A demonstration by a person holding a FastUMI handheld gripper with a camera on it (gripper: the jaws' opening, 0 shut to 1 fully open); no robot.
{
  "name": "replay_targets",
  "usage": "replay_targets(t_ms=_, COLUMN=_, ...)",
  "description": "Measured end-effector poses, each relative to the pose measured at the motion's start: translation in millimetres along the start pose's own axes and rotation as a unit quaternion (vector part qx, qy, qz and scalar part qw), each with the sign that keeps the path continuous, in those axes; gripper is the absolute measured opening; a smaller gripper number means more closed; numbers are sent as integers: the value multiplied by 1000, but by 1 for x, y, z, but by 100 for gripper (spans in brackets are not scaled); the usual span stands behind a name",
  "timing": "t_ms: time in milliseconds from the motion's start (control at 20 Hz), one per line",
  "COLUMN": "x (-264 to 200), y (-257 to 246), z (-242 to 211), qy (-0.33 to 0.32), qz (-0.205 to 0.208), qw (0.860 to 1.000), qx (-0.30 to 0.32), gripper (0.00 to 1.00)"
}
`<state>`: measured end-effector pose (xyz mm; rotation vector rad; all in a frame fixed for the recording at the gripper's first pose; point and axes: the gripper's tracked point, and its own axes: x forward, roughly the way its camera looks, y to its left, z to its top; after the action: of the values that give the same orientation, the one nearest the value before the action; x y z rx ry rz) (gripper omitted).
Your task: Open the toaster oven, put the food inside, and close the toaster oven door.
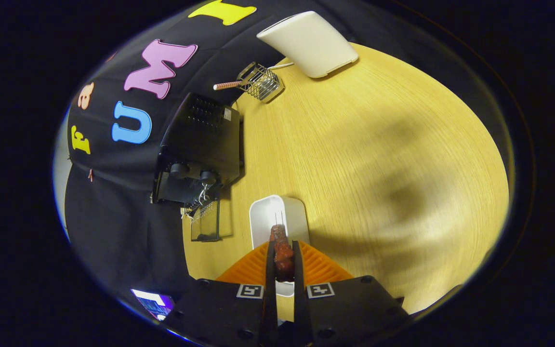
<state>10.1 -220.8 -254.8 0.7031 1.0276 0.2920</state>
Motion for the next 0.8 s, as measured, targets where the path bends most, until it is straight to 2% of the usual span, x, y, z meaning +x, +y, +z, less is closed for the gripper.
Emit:
replay_targets(t_ms=450, x=-48, y=42, z=20, qy=-48, qz=-27, qw=997, qx=-62, gripper=17)
replay_targets(t_ms=800, x=-71, y=103, z=11, qy=-102, qz=-27, qw=993, qx=-55, gripper=18)
